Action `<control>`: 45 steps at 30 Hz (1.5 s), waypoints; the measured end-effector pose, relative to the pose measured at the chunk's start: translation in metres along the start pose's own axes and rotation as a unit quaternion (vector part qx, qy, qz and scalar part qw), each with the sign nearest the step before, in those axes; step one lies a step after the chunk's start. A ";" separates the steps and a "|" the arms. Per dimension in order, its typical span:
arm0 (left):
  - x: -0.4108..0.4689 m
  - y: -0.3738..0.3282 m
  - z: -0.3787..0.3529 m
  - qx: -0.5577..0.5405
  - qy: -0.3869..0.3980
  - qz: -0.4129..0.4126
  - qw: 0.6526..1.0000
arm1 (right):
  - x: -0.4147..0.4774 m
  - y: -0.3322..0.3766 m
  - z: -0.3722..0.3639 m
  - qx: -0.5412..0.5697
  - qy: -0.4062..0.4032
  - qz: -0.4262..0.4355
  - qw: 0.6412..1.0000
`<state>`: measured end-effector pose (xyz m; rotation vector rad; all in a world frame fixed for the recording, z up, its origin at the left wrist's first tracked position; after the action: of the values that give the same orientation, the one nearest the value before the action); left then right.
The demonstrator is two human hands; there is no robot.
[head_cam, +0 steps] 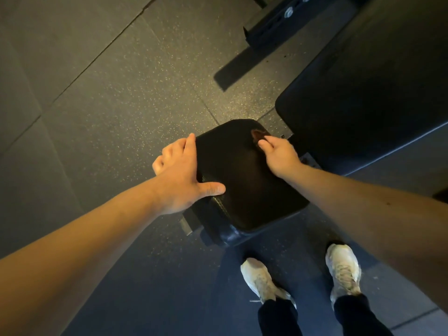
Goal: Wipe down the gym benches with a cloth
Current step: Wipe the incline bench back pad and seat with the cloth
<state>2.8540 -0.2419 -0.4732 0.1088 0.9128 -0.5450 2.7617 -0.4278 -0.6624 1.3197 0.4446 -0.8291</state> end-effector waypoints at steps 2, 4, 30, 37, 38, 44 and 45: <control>-0.001 0.000 0.002 -0.002 -0.001 0.003 1.000 | -0.041 0.021 -0.009 0.004 0.029 0.081 0.996; -0.001 -0.002 0.002 -0.003 0.001 0.002 1.000 | -0.078 0.033 -0.019 0.014 0.078 0.148 0.986; -0.029 0.004 0.000 -0.062 -0.090 -0.009 0.994 | -0.160 0.056 -0.038 0.029 0.125 0.275 0.953; -0.056 0.004 -0.028 -0.128 -0.116 0.024 0.985 | -0.097 0.037 -0.020 -0.055 -0.025 0.110 0.992; -0.056 0.003 -0.030 -0.123 -0.110 0.024 0.986 | -0.099 0.040 -0.023 -0.035 -0.027 0.090 0.995; -0.054 -0.001 -0.032 -0.105 -0.106 0.040 0.988 | -0.193 0.067 -0.042 0.053 0.046 0.256 0.964; -0.055 -0.001 -0.033 -0.096 -0.103 0.039 0.989 | -0.211 0.067 -0.047 0.034 0.068 0.291 0.954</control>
<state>2.8032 -0.2104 -0.4507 -0.0842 0.7515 -0.3850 2.6827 -0.3227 -0.4783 1.4720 0.1136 -0.2628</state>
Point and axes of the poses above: each hand's wrist, its own x-axis towards the middle knuckle, its own z-axis out of the back of the hand, y = z × x, the point moved 4 cm from there along x, towards the middle knuckle, and after that the axes turned 9 degrees about y, right-handed, at the moved point
